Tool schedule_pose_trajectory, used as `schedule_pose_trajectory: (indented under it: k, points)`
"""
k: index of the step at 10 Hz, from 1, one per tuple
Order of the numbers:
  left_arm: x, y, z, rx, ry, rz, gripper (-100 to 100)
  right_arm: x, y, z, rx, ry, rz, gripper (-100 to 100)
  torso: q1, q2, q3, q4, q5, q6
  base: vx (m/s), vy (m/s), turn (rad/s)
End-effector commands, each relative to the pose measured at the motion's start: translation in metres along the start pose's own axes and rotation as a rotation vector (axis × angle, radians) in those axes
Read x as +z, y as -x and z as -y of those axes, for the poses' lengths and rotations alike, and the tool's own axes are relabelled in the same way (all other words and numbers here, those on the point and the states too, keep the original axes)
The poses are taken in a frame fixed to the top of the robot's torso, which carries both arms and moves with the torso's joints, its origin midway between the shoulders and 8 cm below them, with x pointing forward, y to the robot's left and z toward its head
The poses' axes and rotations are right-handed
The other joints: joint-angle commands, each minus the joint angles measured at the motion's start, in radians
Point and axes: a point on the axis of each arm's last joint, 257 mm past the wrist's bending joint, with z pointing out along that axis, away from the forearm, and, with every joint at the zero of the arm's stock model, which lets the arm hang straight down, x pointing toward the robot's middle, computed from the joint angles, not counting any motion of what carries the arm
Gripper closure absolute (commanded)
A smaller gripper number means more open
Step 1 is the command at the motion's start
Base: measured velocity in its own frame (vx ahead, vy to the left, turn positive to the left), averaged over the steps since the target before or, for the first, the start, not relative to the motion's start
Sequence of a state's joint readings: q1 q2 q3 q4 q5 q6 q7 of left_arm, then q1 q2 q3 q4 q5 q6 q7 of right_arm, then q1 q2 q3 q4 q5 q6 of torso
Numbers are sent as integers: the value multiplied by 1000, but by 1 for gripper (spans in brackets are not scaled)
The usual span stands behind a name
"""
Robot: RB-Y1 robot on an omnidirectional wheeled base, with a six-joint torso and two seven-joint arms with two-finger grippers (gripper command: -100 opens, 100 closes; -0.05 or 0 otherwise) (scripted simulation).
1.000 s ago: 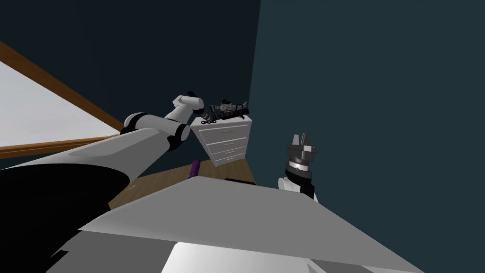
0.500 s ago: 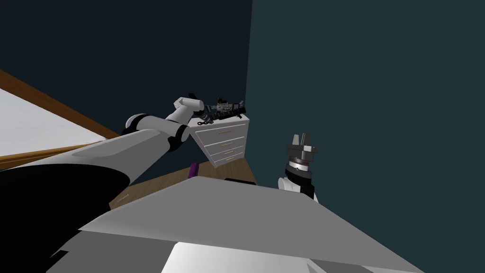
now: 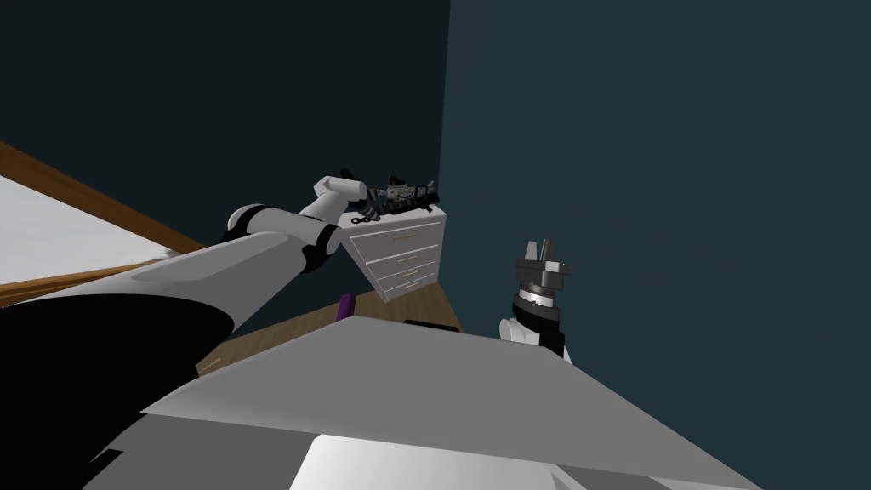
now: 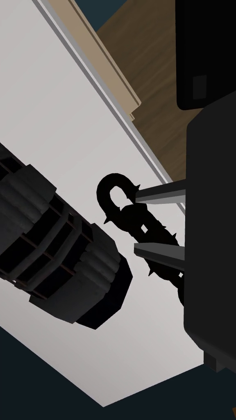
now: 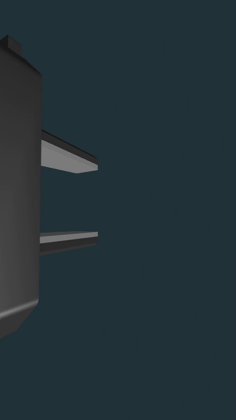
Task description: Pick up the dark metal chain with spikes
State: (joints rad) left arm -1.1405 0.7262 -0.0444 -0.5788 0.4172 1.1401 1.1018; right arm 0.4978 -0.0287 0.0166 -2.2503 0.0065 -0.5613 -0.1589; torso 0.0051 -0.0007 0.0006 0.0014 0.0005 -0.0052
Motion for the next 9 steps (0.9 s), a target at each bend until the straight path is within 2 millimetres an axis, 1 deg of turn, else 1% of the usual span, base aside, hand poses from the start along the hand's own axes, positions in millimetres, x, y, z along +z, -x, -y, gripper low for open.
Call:
schedule_pose_trajectory:
  k: [1, 2, 3, 4, 7, 8, 9]
  points:
    - [0, 0, 0, 0, 0, 0, 100, 0, 0, 0, 0, 0, 0, 0, 0, 0, 0, 0, 0, 0, 0, 0, 0]
    - [0, 0, 0, 1, 0, 0, 100, 0, 0, 0, 0, 0, 0, 0, 0, 0, 0, 0, 0, 0, 0, 0, 0]
    - [0, 0, 0, 1, 0, 0, 0, 0, 0, 0, 0, 0, 0, 0, 0, 0, 0, 0, 0, 0, 0, 0, 0]
    - [-4, -2, 4, 3, -2, -7, 100, 0, 0, 0, 0, 0, 0, 0, 1, 0, 0, 0, 0, 0, 17, -30, 141]
    - [-12, -14, -2, 47, 27, -30, 100, 0, 0, 0, 0, 0, 0, 0, -5, -1, 0, 1, -1, -3, 47, -100, 227]
    - [-10, -11, 0, 36, 20, -23, 100, 0, 0, 0, 0, 0, 0, 0, -7, -1, 0, 0, -1, -1, 16, -54, 41]
    - [-10, -11, 0, 40, 21, -23, 0, 0, 0, 0, 0, 0, 0, 0, -4, -1, 0, 0, -1, 0, 2, -9, -7]
